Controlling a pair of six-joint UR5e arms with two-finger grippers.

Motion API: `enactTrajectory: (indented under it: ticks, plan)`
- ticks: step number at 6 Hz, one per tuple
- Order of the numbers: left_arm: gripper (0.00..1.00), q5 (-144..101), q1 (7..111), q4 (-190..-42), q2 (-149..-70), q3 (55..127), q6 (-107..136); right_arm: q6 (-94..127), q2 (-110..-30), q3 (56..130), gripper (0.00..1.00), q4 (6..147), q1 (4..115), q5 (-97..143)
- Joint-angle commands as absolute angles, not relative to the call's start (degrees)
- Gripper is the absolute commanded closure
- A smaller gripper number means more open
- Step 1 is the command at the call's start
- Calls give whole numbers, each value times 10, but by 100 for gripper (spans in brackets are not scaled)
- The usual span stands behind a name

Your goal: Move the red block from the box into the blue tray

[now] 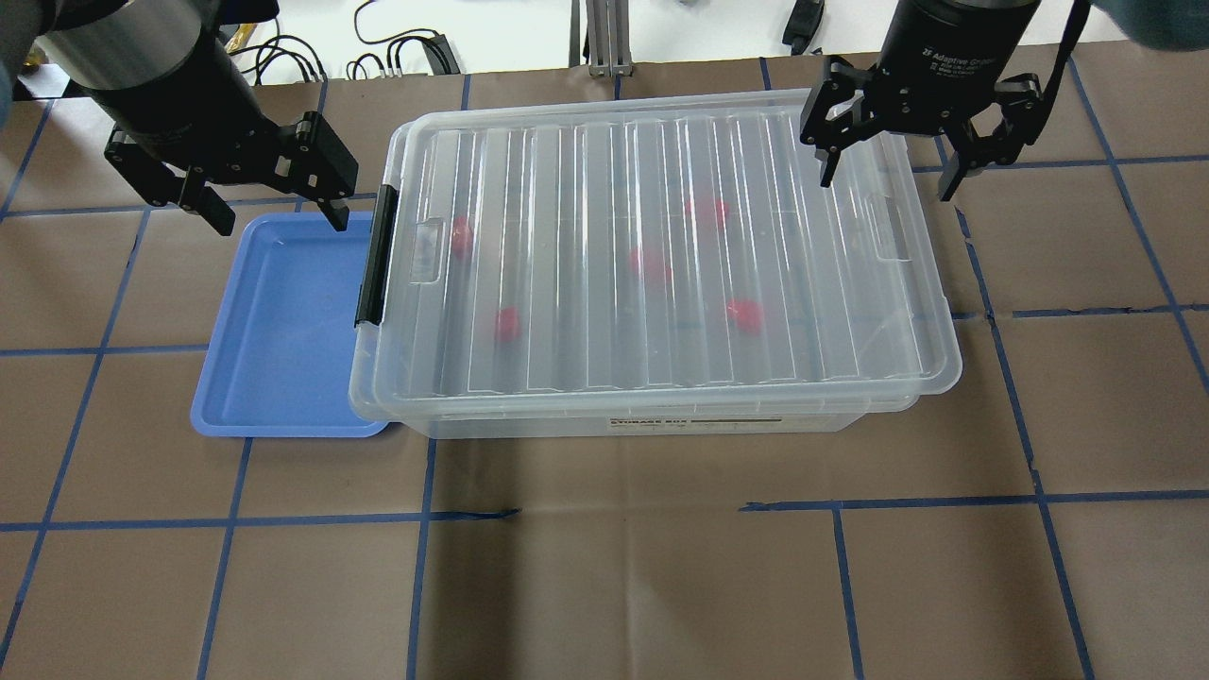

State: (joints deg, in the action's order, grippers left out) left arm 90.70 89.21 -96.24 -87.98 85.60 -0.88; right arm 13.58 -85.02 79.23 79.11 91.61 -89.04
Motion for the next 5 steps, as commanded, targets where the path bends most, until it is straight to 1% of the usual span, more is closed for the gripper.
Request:
enactTrajectory:
  ticks: [1, 5]
  plan:
    - [2, 907, 893, -962, -880, 856, -9, 134, -847, 793, 0, 794, 916, -889]
    - [2, 907, 892, -962, -880, 856, -9, 138, -846, 792, 0, 793, 909, -892]
